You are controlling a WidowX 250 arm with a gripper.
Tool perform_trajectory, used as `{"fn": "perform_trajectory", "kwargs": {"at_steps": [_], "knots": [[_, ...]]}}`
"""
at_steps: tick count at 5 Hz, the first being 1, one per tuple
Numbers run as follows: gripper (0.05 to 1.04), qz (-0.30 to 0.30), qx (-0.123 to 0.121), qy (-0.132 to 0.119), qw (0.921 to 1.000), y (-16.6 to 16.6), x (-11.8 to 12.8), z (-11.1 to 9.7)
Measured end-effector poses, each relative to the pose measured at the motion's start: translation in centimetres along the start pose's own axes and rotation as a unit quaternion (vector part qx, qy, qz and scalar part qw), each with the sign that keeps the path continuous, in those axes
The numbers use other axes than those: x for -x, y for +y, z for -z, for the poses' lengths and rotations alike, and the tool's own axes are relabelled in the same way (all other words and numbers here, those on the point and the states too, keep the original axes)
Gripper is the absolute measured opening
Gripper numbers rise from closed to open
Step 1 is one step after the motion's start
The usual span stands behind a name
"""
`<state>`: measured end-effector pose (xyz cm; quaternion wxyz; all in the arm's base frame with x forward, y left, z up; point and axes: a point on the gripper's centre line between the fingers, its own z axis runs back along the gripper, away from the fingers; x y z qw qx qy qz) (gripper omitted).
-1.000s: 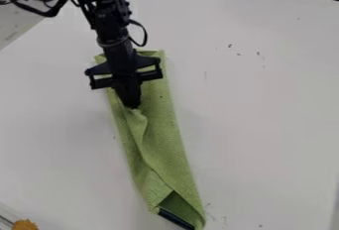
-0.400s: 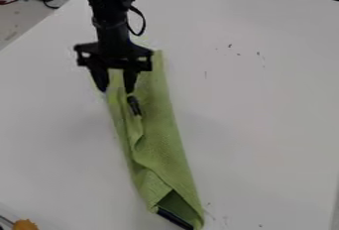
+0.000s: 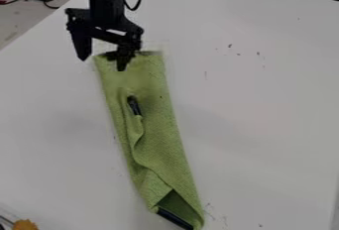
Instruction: Take the cloth to the right and fold it
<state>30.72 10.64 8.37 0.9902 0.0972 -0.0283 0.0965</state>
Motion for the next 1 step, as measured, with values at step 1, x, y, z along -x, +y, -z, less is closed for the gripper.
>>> {"fn": "perform_trajectory", "kwargs": {"at_steps": [1], "knots": [[1.001, 0.005, 0.0, 0.004, 1.0, -0.09, 0.11, -0.02]]}}
